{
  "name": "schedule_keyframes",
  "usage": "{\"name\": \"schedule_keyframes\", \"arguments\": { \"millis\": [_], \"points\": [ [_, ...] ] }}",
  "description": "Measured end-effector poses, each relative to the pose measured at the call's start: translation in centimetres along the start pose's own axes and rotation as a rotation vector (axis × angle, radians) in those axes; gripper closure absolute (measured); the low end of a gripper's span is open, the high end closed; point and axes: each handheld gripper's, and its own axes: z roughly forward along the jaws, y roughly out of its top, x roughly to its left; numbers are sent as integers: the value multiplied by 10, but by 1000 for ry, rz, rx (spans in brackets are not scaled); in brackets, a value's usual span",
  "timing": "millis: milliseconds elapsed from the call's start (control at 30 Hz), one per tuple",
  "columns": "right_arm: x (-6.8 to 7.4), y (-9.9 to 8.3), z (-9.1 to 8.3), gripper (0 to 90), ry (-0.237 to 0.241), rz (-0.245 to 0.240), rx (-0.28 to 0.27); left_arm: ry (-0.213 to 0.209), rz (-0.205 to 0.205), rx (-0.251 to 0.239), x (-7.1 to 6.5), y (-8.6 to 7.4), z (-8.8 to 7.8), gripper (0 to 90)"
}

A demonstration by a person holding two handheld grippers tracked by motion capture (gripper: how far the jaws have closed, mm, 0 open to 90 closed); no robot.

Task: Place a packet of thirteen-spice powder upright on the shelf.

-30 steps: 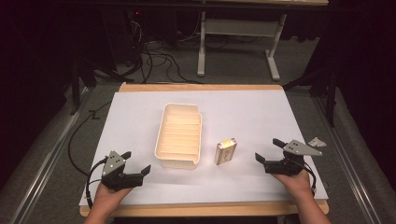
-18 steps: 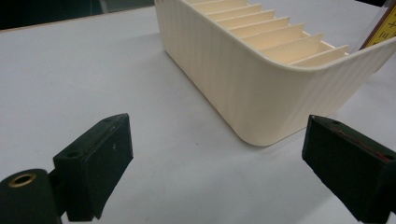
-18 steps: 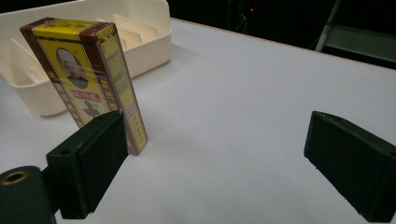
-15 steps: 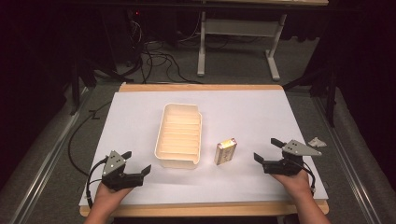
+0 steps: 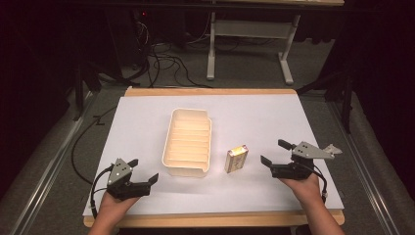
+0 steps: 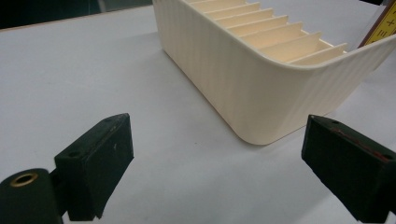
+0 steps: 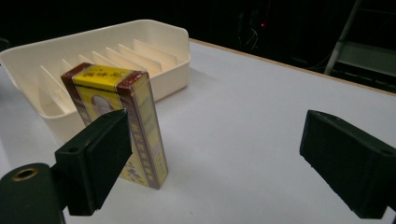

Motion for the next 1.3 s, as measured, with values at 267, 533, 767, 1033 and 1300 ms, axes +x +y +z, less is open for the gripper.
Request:
{"name": "schedule_keyframes", "arguments": {
  "millis": [267,533,767,1033,1300],
  "points": [
    [12,10,14,106,59,-16,3,2,4,10,1,-1,2,99],
    [19,15,23,106,91,-9,-3,2,4,14,2,-2,2,99],
    [31,28,36,109,133,-11,-20,2,0,10,2,-1,2,99],
    [42,33,50,112,165,-13,-17,0,-1,11,2,-2,2,99],
    [42,21,50,142,192,-12,4,-2,3,18,1,-2,1,99]
  ]
}}
